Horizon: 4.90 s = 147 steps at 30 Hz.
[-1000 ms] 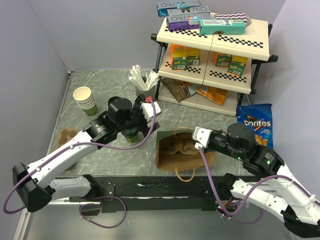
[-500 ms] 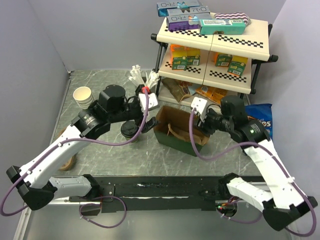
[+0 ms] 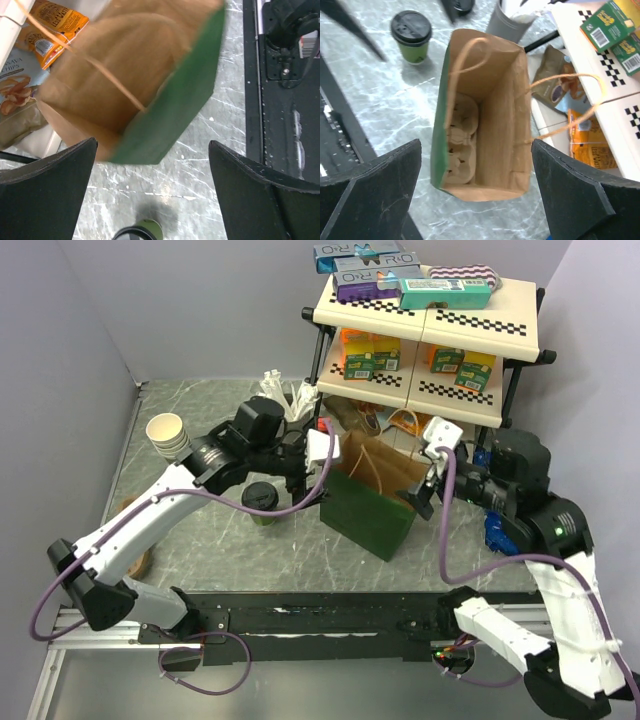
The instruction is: Pack the takeout coffee
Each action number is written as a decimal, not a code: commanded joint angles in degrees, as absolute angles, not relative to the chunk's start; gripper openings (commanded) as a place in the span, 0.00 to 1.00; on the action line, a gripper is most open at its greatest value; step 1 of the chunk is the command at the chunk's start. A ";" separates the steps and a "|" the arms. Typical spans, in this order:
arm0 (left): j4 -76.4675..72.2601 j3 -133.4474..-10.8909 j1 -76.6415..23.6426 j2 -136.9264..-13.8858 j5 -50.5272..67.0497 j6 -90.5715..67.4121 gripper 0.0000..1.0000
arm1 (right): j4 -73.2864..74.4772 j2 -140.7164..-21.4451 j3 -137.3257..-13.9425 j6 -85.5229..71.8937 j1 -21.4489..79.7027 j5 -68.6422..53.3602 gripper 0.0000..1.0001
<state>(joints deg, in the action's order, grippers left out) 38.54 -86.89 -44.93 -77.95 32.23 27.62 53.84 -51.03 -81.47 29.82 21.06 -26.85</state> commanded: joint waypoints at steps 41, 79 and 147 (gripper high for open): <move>41.93 -113.28 -48.43 -98.96 34.37 37.09 0.01 | 56.25 -58.80 -86.65 43.42 20.74 -27.34 0.00; 36.91 -121.55 -49.66 -99.40 30.76 38.23 0.01 | 53.44 -58.80 -94.57 41.93 20.13 -25.05 0.00; 60.91 -82.27 -26.81 -87.27 19.34 53.96 0.99 | 50.19 -49.83 -75.85 30.94 19.78 -29.53 1.00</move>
<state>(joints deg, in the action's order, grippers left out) 61.08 -82.72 -26.87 -86.39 16.73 48.77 50.81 -50.17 -76.38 30.63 20.18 -28.62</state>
